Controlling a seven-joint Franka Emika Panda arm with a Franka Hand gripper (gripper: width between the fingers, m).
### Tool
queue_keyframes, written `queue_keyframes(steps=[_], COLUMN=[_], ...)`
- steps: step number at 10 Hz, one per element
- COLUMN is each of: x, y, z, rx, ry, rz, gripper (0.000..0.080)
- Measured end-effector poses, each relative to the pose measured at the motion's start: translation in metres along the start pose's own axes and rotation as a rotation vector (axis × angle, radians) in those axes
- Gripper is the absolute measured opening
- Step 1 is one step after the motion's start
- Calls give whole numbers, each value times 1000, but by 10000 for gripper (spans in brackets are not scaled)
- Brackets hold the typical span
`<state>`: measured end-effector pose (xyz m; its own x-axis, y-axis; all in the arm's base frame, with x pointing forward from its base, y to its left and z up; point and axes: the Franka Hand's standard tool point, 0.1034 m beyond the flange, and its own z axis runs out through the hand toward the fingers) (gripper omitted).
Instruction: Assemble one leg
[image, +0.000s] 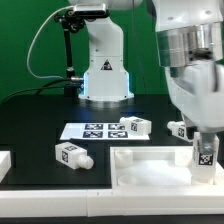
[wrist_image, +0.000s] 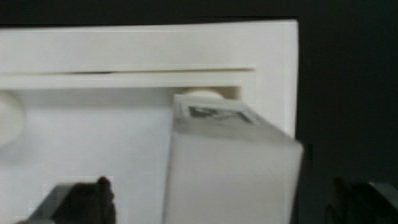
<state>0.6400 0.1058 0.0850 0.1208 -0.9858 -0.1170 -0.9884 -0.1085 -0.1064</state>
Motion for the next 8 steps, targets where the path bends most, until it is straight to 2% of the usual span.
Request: queue_keyframes(steps=[1,3,6,7,8], x=[-8,-21,-17,-13,-8], y=[2,3,3,4,4], z=[4,5,5,7,7], rx=[-19,-19,-25,-52,-61], ry=[18,24,28,58,58], rz=[-212,-367,-570,-839,-1028], gripper=[636,645,648,648,648])
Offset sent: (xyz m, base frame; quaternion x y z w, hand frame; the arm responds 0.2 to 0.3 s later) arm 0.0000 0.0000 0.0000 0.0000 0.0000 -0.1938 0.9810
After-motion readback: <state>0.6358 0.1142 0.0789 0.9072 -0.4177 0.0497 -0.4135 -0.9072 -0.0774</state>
